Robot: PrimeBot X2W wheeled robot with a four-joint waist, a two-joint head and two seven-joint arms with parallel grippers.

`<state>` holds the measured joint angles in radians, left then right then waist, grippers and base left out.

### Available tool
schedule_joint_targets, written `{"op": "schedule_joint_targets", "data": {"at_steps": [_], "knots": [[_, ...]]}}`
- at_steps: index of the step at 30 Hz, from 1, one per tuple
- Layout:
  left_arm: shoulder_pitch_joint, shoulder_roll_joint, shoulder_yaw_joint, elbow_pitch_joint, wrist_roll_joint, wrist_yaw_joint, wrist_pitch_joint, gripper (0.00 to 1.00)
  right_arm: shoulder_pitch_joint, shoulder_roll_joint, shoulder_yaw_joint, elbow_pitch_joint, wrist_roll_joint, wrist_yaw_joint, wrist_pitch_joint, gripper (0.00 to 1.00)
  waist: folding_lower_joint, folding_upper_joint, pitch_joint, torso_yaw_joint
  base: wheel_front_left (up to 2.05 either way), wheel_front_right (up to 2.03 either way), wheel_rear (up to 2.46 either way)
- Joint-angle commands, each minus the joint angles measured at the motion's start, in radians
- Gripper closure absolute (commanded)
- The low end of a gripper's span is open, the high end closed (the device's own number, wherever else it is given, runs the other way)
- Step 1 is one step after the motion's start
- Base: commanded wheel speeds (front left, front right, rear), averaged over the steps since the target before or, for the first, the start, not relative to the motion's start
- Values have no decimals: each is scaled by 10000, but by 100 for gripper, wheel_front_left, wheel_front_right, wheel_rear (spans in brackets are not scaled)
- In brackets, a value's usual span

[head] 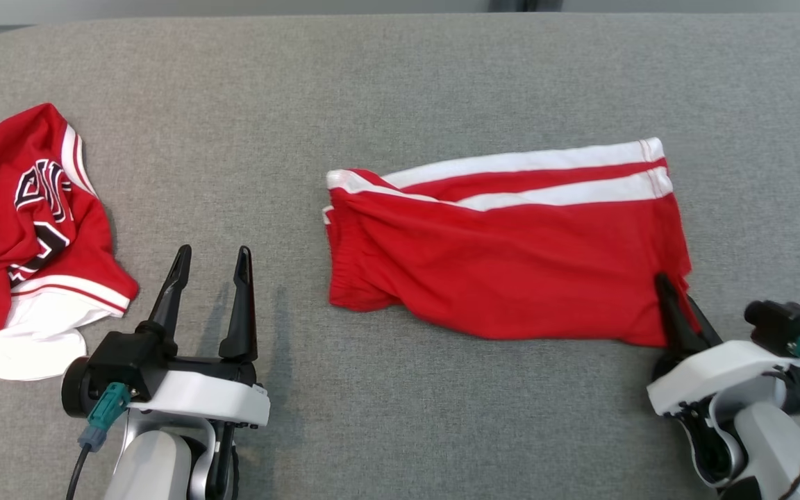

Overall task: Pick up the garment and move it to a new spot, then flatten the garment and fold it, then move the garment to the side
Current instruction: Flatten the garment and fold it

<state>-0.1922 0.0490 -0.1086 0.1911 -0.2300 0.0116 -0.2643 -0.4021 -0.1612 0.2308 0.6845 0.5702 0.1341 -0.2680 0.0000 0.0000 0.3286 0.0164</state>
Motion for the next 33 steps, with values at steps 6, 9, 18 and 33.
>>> {"op": "schedule_joint_targets", "data": {"at_steps": [6,9,18,33], "knots": [[82,37,10,41,108,-45,0,0,911,-210,-716,203,-2,-63,73,100,0,0,-178,-107,0,0,0],[92,35,27,68,131,-88,0,0,945,-169,-865,151,-91,-63,71,100,0,0,-225,-118,0,0,0],[238,35,-7,142,114,-108,0,0,140,-37,-421,-1479,-1114,-34,224,100,0,0,-559,-219,0,0,0],[161,33,-490,315,-272,-53,0,0,-579,1012,3027,-3368,-1153,-34,1575,100,0,0,-892,427,0,0,0]]}}
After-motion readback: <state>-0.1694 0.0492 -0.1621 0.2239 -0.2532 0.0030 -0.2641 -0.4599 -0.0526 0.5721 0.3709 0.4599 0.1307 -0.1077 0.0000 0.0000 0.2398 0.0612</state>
